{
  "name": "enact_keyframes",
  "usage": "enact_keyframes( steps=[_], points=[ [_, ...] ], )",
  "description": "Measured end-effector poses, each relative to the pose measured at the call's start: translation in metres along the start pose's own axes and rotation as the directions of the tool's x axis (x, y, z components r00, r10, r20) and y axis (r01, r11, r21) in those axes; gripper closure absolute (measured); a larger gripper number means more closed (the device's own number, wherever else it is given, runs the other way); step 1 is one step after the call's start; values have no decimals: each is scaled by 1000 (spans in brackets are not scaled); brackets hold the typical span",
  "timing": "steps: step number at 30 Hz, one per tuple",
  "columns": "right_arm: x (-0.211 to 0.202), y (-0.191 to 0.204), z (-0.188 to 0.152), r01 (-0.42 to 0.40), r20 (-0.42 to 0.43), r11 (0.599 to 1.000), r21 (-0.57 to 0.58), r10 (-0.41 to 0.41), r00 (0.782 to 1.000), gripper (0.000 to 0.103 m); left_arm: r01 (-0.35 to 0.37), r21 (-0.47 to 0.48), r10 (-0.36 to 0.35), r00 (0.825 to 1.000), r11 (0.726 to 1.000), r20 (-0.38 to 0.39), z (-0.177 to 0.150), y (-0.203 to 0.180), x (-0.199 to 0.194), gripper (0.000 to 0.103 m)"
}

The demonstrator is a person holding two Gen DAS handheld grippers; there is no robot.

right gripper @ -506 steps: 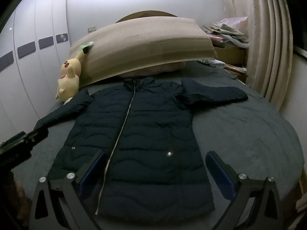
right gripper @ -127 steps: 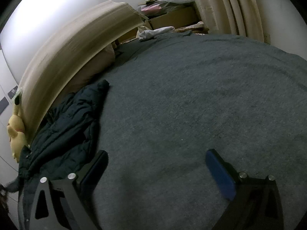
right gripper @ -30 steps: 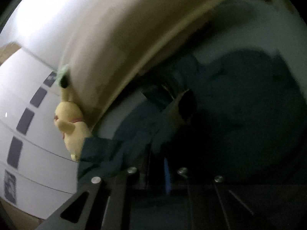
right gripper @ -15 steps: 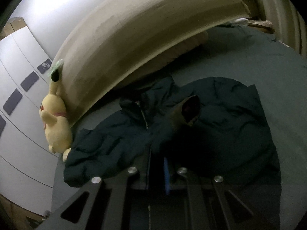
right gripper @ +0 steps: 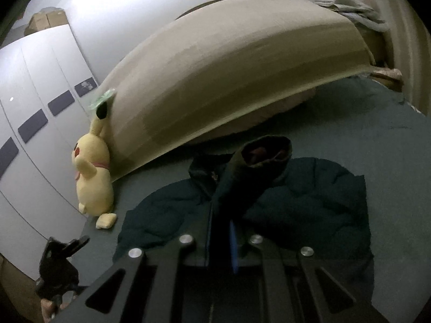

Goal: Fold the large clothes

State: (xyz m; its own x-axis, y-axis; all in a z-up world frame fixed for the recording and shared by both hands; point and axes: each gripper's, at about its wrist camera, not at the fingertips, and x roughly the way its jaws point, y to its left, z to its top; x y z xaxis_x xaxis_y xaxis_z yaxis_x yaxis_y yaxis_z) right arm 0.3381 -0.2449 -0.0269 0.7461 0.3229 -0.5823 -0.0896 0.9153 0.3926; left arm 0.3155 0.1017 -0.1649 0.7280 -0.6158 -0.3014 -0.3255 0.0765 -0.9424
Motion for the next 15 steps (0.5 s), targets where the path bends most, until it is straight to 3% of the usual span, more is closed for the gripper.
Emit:
enact_keyframes(
  steps=[5,9,12,14,15],
  points=[
    [4,-1,7,-7,4,1000,-6,7,1000,91,-19,39,18,999,999,29,-21,0,-7,14],
    [-5,6,13,-27,30,1000,-3,27,999,91,-59,13,59,998,998,-2,-20,2,11,14],
    [-22,10,17,-32,60,999,-26,33,998,91,-45,19,45,999,999,13,-17,-2,19,15],
    [-32,8,15,-39,76,999,-31,42,996,91,-41,36,40,999,999,26,-16,-4,20,39],
    [-37,4,11,-38,84,999,-33,41,996,91,-56,61,55,998,997,18,-16,-7,22,79]
  ],
)
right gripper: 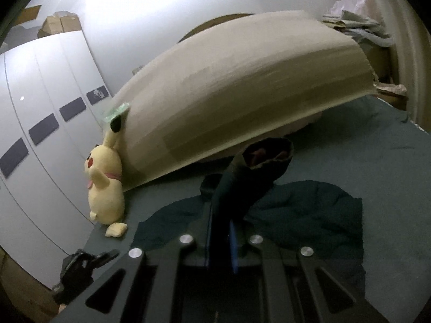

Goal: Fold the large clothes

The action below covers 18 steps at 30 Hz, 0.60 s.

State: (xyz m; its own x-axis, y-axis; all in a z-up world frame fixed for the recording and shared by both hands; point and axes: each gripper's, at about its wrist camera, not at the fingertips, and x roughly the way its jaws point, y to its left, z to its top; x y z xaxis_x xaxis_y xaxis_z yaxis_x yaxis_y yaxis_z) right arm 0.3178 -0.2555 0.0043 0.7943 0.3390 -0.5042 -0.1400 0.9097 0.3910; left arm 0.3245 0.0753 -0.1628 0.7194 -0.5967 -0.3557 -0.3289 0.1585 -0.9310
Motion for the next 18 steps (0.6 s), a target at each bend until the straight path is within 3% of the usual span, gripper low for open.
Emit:
enact_keyframes(
  steps=[1,5,7,10,14,16,18],
  points=[
    [-3,-5,-3,5,3,1000,1,-5,1000,91,-27,19,27,1000,999,-8,-1,-1,2,91],
    [11,-37,-38,57,-63,998,40,-54,997,92,-96,50,97,995,994,-2,-5,10,8,94],
    [32,-59,-59,104,-134,991,81,-92,987,92,-181,75,183,983,981,-20,-10,17,19,94],
    [54,-88,-86,148,-221,979,141,-115,968,92,-241,119,246,969,963,-25,-15,16,27,94],
    [39,-81,-79,124,-169,984,124,-102,980,92,-228,205,228,973,952,25,-18,-5,20,95],
    [34,-76,-74,115,-145,987,112,-98,984,92,-271,236,271,962,933,33,-21,-4,29,95],
    [44,-79,-81,140,-179,984,107,-119,977,92,-320,230,326,945,919,15,-23,4,39,94]
  ],
)
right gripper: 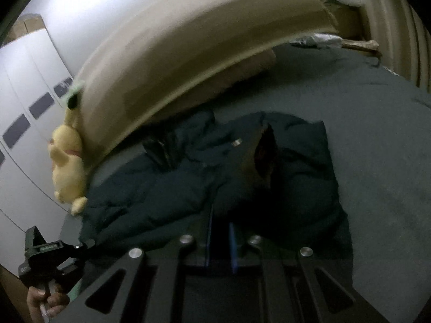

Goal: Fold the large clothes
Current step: 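Smooth the folded jacket with both grippers and release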

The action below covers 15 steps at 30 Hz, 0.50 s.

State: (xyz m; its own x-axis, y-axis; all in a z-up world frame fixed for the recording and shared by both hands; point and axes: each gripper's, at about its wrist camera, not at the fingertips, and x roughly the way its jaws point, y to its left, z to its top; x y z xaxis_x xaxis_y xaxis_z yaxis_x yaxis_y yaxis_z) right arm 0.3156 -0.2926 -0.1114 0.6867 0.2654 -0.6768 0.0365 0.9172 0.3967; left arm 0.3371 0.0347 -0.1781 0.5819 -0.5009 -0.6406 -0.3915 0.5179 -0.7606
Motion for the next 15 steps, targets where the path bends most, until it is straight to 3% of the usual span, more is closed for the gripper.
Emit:
enact_keyframes(
  steps=[3,15],
  points=[
    [20,-19,-18,18,-67,999,48,-15,998,92,-27,41,27,1000,999,7,-4,-11,-2,94],
    [31,-25,-27,28,-105,997,69,-21,994,92,-141,189,135,990,972,44,-4,-29,3,92]
  ],
)
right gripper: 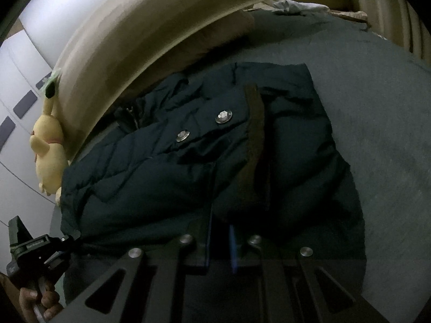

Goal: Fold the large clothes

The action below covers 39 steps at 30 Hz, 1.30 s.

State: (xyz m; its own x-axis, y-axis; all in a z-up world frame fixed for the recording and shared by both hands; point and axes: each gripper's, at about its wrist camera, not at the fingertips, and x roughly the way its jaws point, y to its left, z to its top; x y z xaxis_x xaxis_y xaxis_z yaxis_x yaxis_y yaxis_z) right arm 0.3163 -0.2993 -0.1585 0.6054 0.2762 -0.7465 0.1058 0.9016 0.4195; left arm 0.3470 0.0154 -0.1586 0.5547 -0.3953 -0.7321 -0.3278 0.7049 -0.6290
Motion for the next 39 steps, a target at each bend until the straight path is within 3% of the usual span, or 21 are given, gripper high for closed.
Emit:
enact_keyframes(
  steps=[8,11,13,14,15,16,17,19,22,25,26,27,28,29,32,35,39],
  points=[
    [15,-4,3,-4,-42,1000,18,5,999,90,-26,51,26,1000,998,8,0,6,8,91],
    [18,-10,8,-36,-89,998,53,41,995,87,-43,88,43,999,995,1,1,-1,7,90],
    [14,-12,12,-55,-113,996,71,62,992,81,-40,96,42,999,995,-20,2,-6,4,76],
    [12,-12,13,-62,-119,995,76,70,990,68,-34,100,37,999,994,-33,2,-8,-1,69],
    [8,-13,14,-78,-122,993,85,88,989,38,-29,115,33,999,993,-38,1,-12,-9,51],
    [2,-13,14,-91,-111,992,86,100,989,22,-30,139,34,999,990,-32,-1,-15,-18,38],
    [-6,-11,14,-73,-90,995,73,80,993,7,-43,165,47,999,985,-19,-3,-19,-25,35],
    [-22,-9,13,-21,-54,999,36,23,998,6,-128,240,118,991,962,56,-10,-27,-46,29],
    [-40,-11,12,19,-33,1000,5,-19,999,6,-185,313,149,979,932,137,-15,-31,-68,29],
    [-60,-7,13,59,31,998,-27,-58,998,6,-282,351,205,948,893,242,-14,-30,-90,29],
    [-64,-4,15,77,56,996,-41,-75,996,6,-330,360,238,931,873,278,-13,-32,-92,29],
    [-68,1,16,98,83,993,-59,-93,992,6,-394,373,278,903,840,327,-10,-38,-93,29],
    [-71,9,17,120,112,989,-83,-111,988,6,-418,381,290,891,825,349,-8,-37,-94,29],
    [-70,15,22,138,136,985,-107,-123,983,6,-467,399,314,865,789,391,-6,-44,-90,29],
    [-56,41,26,184,188,963,-197,-147,971,6,-550,441,335,814,709,475,-3,-61,-74,29],
    [-28,66,31,228,218,933,-279,-169,961,6,-558,478,319,810,678,492,2,-74,-54,29],
    [2,73,38,269,229,913,-305,-204,952,6,-566,501,309,806,655,506,8,-85,-29,29]
  ],
)
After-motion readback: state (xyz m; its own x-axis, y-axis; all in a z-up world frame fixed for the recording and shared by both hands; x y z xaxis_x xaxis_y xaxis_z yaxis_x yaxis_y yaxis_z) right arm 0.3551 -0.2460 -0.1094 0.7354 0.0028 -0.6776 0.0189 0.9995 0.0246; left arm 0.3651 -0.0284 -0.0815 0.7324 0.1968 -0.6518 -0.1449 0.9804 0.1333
